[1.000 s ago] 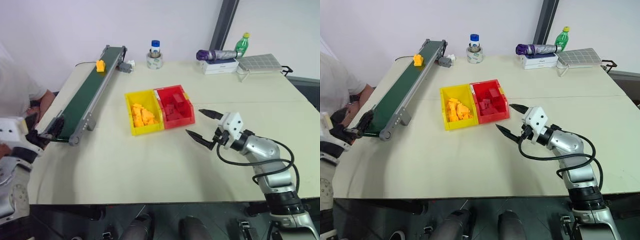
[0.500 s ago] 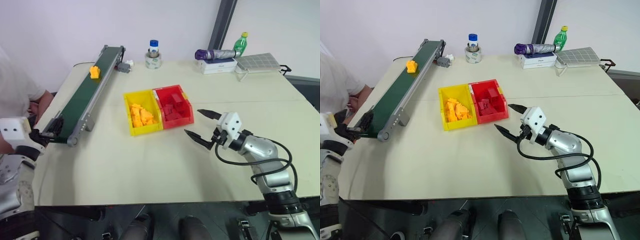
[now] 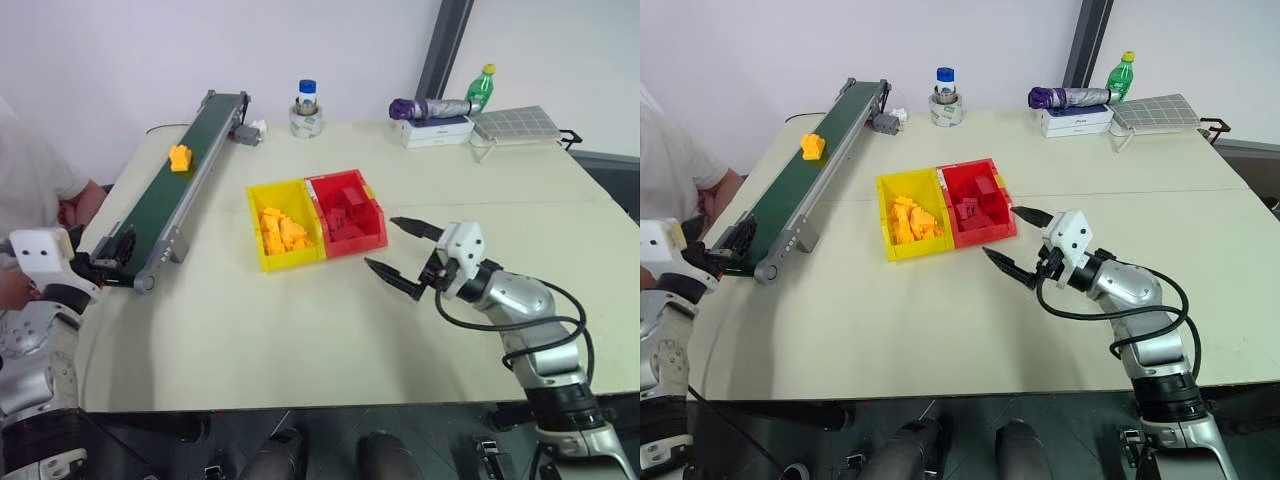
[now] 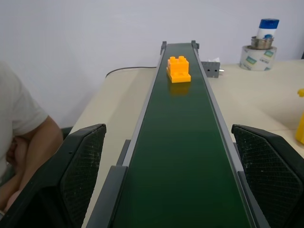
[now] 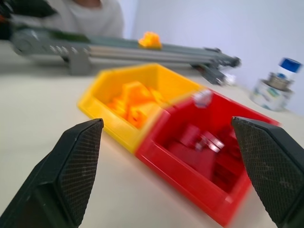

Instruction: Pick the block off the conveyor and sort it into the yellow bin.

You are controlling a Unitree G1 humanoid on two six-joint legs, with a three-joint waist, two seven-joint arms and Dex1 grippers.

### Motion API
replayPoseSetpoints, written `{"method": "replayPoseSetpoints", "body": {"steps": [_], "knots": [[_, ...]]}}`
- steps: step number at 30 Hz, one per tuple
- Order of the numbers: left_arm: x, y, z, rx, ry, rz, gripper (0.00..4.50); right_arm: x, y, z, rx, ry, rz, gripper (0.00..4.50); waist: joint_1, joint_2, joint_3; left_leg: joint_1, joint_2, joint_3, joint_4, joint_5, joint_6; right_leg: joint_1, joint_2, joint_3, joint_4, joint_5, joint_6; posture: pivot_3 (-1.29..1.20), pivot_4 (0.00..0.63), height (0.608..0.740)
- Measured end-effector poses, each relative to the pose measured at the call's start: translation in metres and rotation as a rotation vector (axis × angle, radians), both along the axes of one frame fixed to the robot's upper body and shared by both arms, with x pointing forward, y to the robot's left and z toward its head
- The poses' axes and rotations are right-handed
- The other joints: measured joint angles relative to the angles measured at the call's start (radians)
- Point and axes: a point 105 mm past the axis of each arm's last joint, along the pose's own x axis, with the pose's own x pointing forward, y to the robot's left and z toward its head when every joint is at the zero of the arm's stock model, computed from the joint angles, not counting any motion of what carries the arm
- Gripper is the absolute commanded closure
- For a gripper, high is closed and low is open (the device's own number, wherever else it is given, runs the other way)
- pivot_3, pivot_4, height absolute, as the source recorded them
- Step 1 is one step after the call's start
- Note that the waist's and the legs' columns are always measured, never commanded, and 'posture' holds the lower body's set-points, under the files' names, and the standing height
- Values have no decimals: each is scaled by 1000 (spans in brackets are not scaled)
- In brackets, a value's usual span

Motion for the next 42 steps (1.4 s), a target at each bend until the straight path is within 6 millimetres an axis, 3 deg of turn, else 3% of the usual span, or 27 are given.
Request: {"method": "replayPoseSetpoints", "body": {"steps": [10,17,26,32,37,40,42], "knots": [[15,7,7,12,20,52,32,-6,6,2,-1,3,36,0,4,0,0,0,0,0,0,0,0,-1,0,0,0,0,0,0,150,740],[58,-9,10,29,100,11,32,-1,5,0,-20,-4,2,0,17,0,0,0,0,0,1,0,0,-1,1,0,0,0,1,0,150,740],[94,-20,23,-71,123,-14,32,4,5,-1,-7,-10,-43,0,20,-1,0,0,0,0,1,0,0,0,1,0,0,1,1,0,150,740],[103,-30,-2,-73,210,-24,32,5,4,0,5,-7,-62,0,14,-1,0,0,0,0,1,1,2,0,1,0,0,1,2,0,150,740],[108,-35,-2,-51,214,-8,32,5,3,-3,6,1,-74,0,16,-1,0,0,0,0,2,1,2,1,1,0,1,1,2,0,150,740],[108,-34,-2,-49,214,1,941,6,2,-3,5,3,-79,0,17,-1,0,0,0,0,2,1,2,1,1,0,1,2,2,0,150,740],[108,-34,-2,-51,213,1,1930,6,2,-3,5,2,-82,0,17,-1,0,0,0,0,3,1,2,1,1,0,1,2,2,0,150,740]]}}
